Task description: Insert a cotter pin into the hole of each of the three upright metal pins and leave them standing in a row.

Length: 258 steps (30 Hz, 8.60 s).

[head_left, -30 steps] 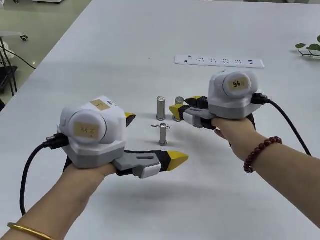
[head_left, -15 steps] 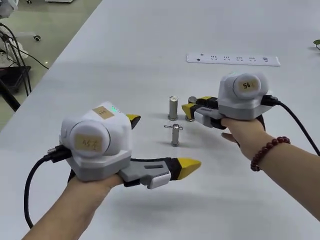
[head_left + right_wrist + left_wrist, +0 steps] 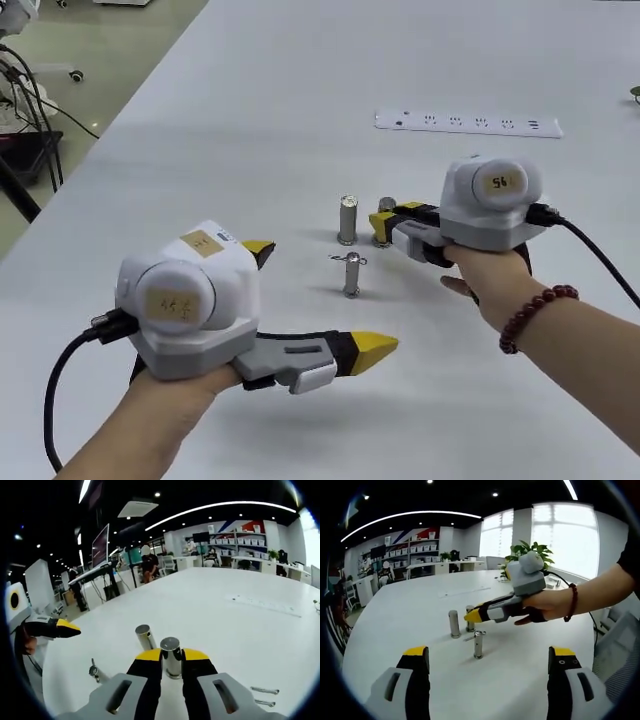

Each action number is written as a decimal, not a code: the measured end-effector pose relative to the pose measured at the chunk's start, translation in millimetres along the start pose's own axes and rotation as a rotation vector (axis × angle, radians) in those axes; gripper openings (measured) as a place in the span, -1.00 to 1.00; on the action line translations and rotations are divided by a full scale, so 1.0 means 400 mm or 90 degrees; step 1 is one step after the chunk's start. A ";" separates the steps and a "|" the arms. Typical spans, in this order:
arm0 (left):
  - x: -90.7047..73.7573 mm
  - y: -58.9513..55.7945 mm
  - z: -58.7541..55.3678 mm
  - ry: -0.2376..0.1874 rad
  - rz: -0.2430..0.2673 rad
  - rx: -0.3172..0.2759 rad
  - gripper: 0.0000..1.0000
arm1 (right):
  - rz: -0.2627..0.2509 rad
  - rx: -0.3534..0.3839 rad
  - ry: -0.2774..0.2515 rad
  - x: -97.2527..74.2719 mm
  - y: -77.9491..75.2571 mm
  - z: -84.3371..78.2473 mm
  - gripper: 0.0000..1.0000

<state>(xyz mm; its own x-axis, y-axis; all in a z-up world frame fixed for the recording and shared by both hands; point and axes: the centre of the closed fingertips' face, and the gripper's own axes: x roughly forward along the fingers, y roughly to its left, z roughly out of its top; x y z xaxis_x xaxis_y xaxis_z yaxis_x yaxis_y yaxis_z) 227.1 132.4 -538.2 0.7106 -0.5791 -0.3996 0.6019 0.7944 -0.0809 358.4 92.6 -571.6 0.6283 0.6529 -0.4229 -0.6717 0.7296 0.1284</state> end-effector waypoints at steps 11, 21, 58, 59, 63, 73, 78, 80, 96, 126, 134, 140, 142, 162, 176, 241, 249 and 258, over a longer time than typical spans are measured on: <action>-0.004 0.011 0.009 -0.009 0.006 0.011 0.96 | -0.007 -0.025 0.021 -0.026 0.015 -0.005 -0.85; 0.001 0.007 0.020 -0.016 -0.001 0.022 0.96 | -0.025 -0.054 0.029 -0.087 -0.003 -0.015 -0.85; 0.000 -0.023 0.022 -0.002 -0.026 0.045 0.91 | -0.083 -0.048 0.047 -0.239 0.043 -0.118 -0.84; 0.000 -0.024 0.024 -0.004 -0.026 0.045 0.90 | -0.083 -0.048 0.047 -0.239 0.044 -0.118 -0.84; -0.001 -0.025 0.026 -0.005 -0.027 0.044 0.89 | -0.089 -0.050 0.052 -0.238 0.049 -0.125 -0.84; 0.002 -0.026 0.025 0.000 -0.034 0.042 0.87 | -0.100 -0.050 0.046 -0.243 0.055 -0.129 -0.84; 0.004 -0.029 0.025 0.001 -0.035 0.043 0.87 | -0.093 -0.047 0.051 -0.243 0.055 -0.130 -0.83; 0.003 -0.028 0.025 0.001 -0.035 0.042 0.87 | -0.088 -0.052 0.052 -0.244 0.057 -0.131 -0.83; 0.006 -0.036 0.023 0.002 -0.039 0.045 0.89 | -0.052 -0.035 0.064 -0.284 0.064 -0.118 -0.64; 0.002 -0.043 0.033 -0.004 -0.040 0.051 0.89 | 0.022 -0.193 0.244 -0.353 -0.038 -0.113 -0.64; 0.002 -0.046 0.032 0.000 -0.042 0.055 0.89 | 0.044 -0.236 0.291 -0.339 -0.061 -0.100 -0.64; 0.003 -0.044 0.032 -0.001 -0.041 0.054 0.89 | 0.055 -0.260 0.335 -0.326 -0.088 -0.105 -0.69; 0.003 -0.046 0.031 0.000 -0.043 0.056 0.89 | 0.057 -0.267 0.341 -0.318 -0.100 -0.102 -0.70; 0.015 -0.043 0.005 0.015 -0.042 0.057 0.86 | 0.089 -0.285 0.402 -0.253 -0.216 -0.157 -0.72; 0.018 -0.035 -0.001 0.018 -0.039 0.048 0.83 | 0.121 -0.323 0.434 -0.228 -0.243 -0.157 -0.79; 0.007 -0.080 0.020 0.005 -0.088 0.034 0.39 | 0.174 -0.466 0.348 -0.361 -0.034 -0.077 -1.00; 0.007 -0.106 0.030 0.007 -0.100 0.036 0.22 | 0.206 -0.513 0.326 -0.364 0.034 -0.068 -1.00; 0.010 -0.152 0.044 0.007 -0.139 0.027 -0.05 | 0.229 -0.559 0.301 -0.372 0.105 -0.057 -1.00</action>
<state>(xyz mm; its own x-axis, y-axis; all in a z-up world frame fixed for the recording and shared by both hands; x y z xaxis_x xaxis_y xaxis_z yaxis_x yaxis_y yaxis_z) 199.6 78.5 -518.9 0.5580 -0.7346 -0.3860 0.7561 0.6417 -0.1284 227.9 21.5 -523.6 0.2467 0.5180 -0.8190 -0.9543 -0.0169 -0.2982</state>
